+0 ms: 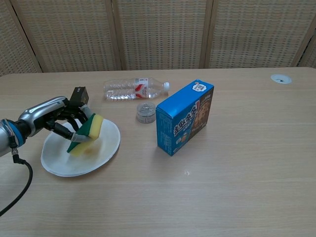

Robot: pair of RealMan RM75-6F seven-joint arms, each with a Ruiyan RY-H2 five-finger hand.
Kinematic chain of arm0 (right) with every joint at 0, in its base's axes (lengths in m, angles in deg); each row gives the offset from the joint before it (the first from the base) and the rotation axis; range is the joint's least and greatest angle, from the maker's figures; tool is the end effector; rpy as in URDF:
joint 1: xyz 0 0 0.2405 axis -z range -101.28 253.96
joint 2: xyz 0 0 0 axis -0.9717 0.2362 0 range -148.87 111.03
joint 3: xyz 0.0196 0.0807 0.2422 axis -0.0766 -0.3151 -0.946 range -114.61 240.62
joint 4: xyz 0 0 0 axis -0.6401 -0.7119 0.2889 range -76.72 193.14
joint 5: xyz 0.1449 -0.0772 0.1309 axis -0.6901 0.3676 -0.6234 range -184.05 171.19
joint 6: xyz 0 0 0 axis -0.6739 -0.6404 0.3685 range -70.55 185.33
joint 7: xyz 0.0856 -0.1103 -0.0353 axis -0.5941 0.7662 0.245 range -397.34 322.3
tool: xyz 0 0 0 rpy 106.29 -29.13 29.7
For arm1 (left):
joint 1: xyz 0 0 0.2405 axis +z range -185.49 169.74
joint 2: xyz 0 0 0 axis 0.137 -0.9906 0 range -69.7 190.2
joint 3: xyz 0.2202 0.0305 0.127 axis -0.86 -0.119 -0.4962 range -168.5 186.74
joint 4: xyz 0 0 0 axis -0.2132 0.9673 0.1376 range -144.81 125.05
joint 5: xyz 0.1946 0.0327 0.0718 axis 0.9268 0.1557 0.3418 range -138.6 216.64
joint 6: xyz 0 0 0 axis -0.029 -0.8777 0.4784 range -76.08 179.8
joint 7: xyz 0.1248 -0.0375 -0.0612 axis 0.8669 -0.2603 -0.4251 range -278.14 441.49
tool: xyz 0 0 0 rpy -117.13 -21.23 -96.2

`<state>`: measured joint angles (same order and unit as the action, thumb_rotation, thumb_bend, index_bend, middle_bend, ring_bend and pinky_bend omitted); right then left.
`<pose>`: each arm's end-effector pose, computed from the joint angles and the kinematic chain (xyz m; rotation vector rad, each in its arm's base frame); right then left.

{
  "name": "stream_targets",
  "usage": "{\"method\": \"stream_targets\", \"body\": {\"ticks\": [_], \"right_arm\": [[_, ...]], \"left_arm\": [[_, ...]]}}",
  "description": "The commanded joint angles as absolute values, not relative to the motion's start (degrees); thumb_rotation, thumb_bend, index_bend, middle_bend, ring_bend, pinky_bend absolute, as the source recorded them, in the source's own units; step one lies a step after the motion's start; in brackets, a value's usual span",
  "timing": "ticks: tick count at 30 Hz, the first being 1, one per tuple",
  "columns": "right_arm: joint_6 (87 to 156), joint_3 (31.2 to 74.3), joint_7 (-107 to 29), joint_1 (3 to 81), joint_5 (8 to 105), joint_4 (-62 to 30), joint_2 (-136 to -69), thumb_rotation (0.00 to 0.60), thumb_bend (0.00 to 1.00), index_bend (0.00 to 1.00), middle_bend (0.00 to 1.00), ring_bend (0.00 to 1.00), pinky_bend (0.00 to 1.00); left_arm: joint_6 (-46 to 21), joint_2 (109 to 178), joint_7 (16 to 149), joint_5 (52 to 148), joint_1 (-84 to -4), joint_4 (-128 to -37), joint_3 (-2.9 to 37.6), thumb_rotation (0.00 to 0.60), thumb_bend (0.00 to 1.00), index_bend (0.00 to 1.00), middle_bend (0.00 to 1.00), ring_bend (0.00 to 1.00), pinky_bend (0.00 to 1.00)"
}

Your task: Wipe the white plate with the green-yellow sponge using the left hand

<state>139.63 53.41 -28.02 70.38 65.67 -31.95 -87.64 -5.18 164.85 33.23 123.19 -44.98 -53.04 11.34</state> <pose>-0.3329 -0.2078 0.1593 1.1896 -0.8854 0.7561 -0.2526 0.3509 -0.0567 -1.5658 -1.5726 -1.2646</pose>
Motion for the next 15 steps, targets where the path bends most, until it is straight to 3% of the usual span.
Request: {"method": "stream_targets", "body": {"ticks": [1, 15], "right_arm": [[139.7, 53.4, -28.1, 70.4, 65.7, -32.0, -87.6, 0.6, 0.0, 0.0, 0.0, 0.0, 0.0], [139.7, 53.3, -29.0, 70.5, 65.8, -32.0, -87.4, 0.6, 0.0, 0.0, 0.0, 0.0, 0.0]], "left_arm": [[-4.9, 165.9, 32.5, 123.2, -44.8, -51.6, 11.4, 0.6, 0.05, 0.61, 0.47, 0.38, 0.43], [-4.3, 170.4, 29.5, 123.6, -43.7, -45.7, 10.9, 0.6, 0.06, 0.63, 0.49, 0.4, 0.43]]}}
